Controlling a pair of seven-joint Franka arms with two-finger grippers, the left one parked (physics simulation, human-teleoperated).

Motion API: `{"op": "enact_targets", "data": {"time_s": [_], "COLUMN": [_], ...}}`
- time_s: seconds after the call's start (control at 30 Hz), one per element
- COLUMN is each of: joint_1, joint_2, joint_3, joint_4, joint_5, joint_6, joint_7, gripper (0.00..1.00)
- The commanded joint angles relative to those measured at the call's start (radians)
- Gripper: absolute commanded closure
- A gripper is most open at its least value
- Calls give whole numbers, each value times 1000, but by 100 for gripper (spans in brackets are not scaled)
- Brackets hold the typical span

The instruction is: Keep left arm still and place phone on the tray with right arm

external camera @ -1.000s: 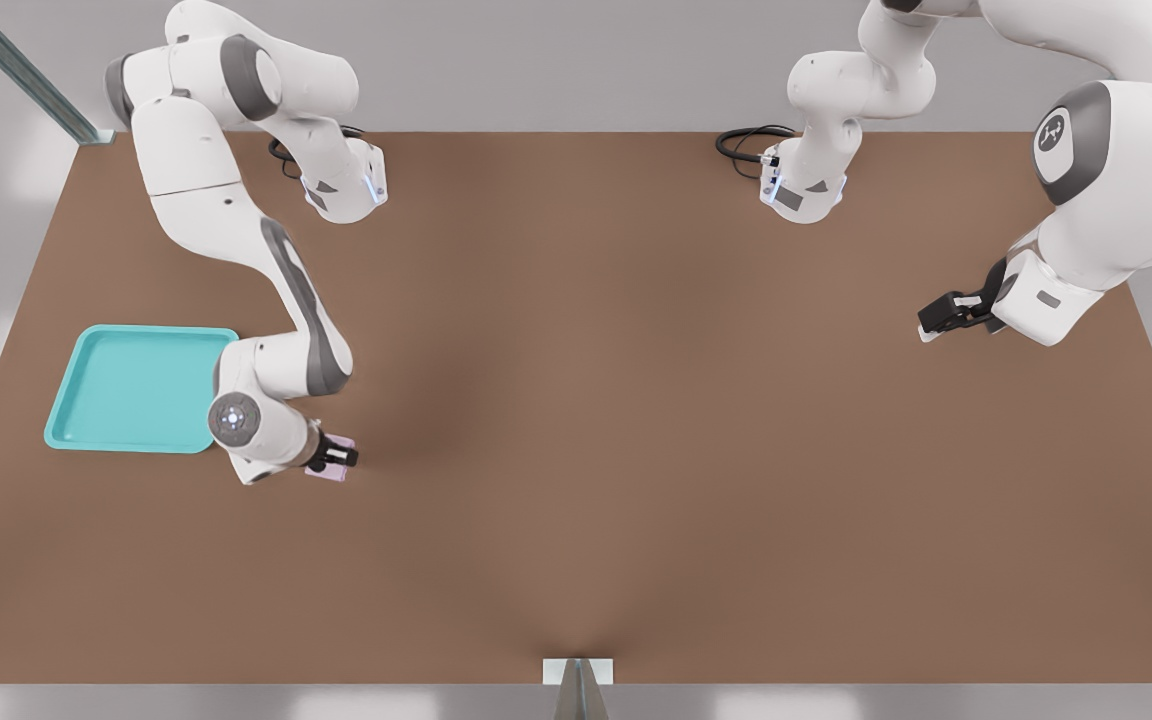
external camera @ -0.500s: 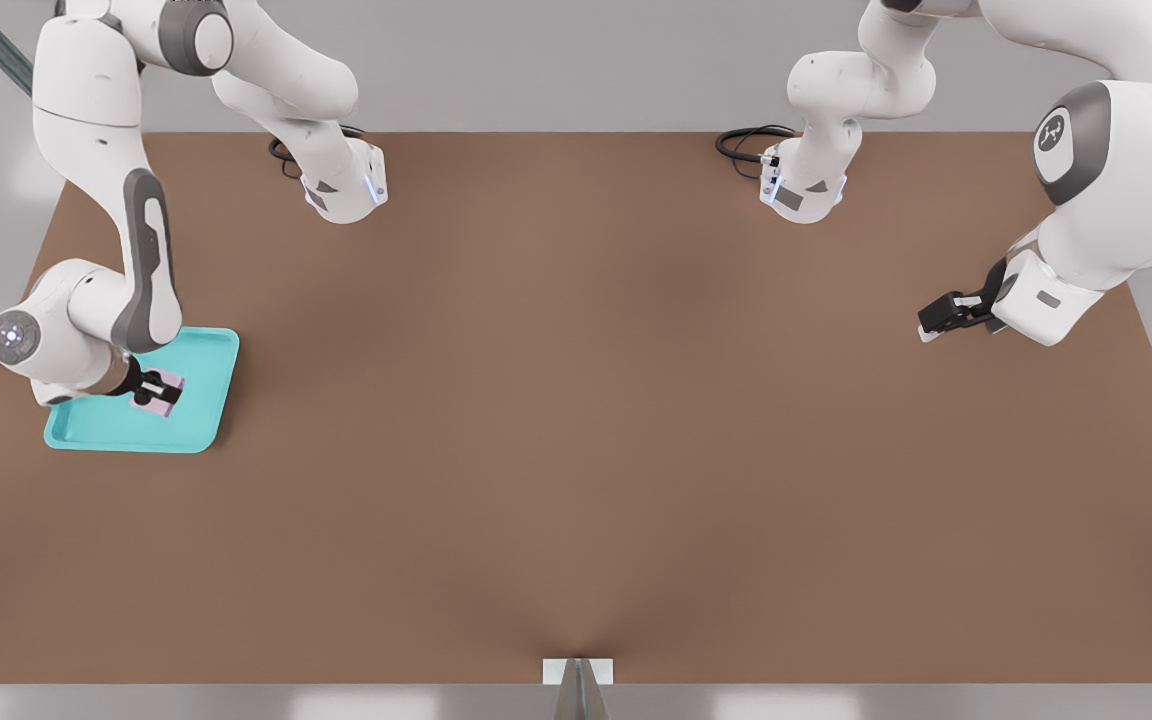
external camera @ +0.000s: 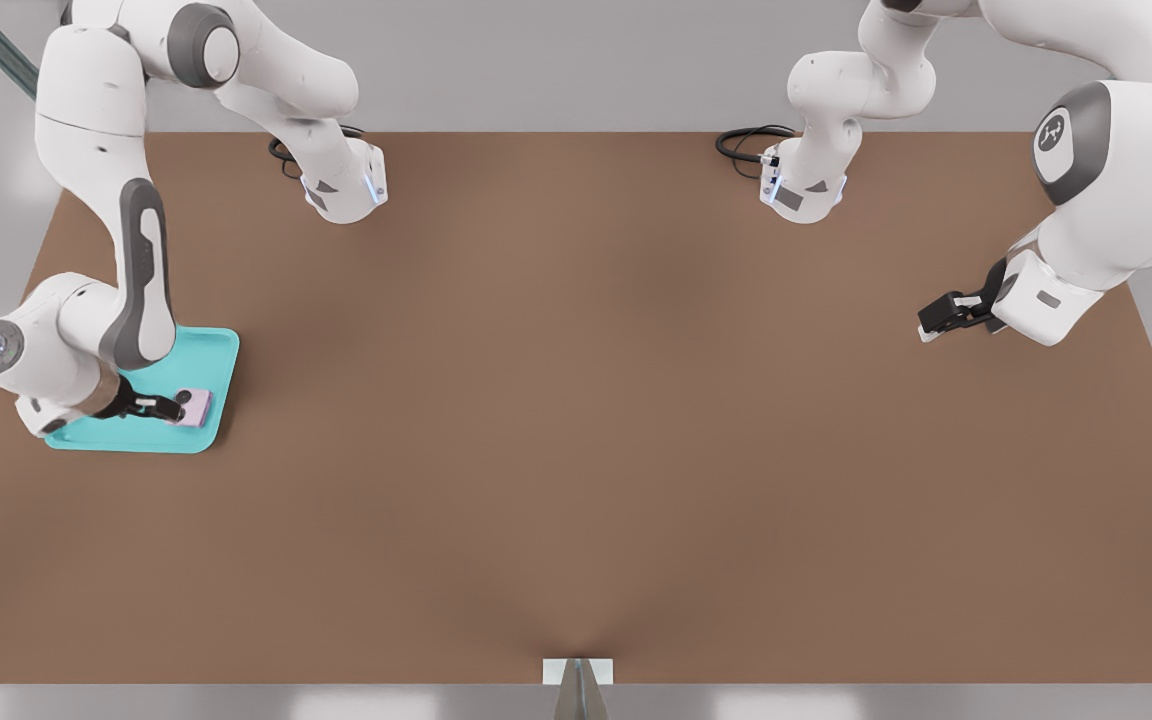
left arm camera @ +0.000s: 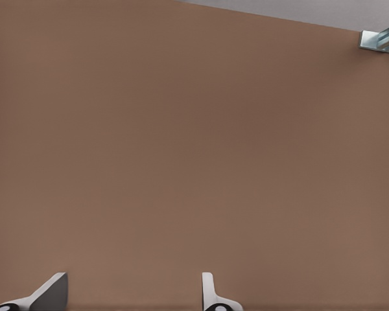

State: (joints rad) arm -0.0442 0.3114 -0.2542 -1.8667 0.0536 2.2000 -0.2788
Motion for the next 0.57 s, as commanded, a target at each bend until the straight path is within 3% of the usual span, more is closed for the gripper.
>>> {"op": "enact_targets", "data": {"time_s": [0.0,0.1,0.17,0.23,0.37,0.53], "joint_1": [23,60,96,98,155,155], "joint_2": [-46,-146,-167,-161,-48,-48], "joint_3": [73,248,256,262,228,228], "joint_4": [127,371,426,393,491,486], "joint_5": [12,-74,-80,-77,-84,-84], "joint_6": [-279,-539,-652,-553,-620,-617], "joint_7": [-88,269,277,293,293,293], "gripper": [0,0,0,0,0,0]}}
